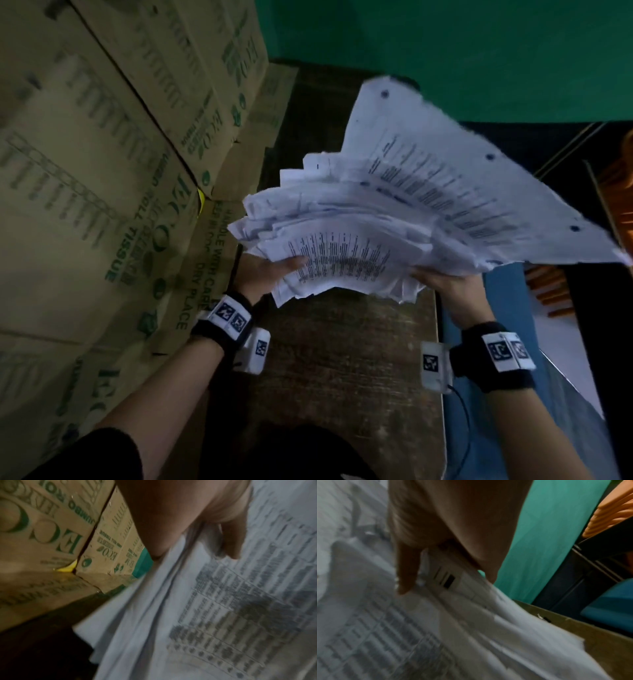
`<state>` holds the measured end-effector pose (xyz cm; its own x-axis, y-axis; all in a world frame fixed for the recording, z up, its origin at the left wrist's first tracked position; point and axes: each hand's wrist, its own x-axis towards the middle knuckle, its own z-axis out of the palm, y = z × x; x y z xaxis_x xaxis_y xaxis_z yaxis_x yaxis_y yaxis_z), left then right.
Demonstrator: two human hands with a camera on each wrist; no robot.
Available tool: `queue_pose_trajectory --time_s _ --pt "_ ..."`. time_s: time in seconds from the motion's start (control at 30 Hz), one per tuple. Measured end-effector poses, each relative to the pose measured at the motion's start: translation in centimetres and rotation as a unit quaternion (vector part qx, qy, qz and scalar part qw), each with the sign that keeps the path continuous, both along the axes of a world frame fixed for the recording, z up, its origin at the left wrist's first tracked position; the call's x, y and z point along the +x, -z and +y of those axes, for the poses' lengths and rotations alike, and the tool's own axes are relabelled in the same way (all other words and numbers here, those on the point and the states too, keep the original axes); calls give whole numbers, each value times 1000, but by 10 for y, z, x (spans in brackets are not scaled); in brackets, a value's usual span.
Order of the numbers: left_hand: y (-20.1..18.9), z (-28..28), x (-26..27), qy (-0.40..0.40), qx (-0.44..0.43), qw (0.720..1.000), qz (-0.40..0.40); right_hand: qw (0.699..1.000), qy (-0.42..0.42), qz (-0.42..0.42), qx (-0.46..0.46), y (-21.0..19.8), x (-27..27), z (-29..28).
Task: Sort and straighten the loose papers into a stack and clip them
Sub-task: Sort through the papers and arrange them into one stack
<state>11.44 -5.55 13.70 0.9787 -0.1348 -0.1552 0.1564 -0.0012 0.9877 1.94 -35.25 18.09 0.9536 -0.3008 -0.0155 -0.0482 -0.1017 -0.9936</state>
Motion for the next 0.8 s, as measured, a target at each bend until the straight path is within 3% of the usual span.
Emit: queue_pose_trajectory --time_s 0.13,0.27,0.37,0.53,0.63,0.7,0.8 --pt "-8 12 14 169 25 985 3 996 -80 -10 -28 11 4 -17" --pt "-11 4 29 198 33 979 23 993 -106 -28 -51 19 14 -8" --pt "-6 0 38 162 12 986 27 998 -52 -23 32 21 21 -5" --pt "-15 -29 32 30 35 999 9 998 39 -22 35 24 32 9" --pt "-23 -44 23 -59 22 997 -44 995 72 -36 62 15 37 18" --pt "-19 -36 23 -69 -13 996 -59 993 65 -54 78 7 34 9" --pt "-1 -14 26 27 -23 999 2 999 2 -21 44 13 23 -15"
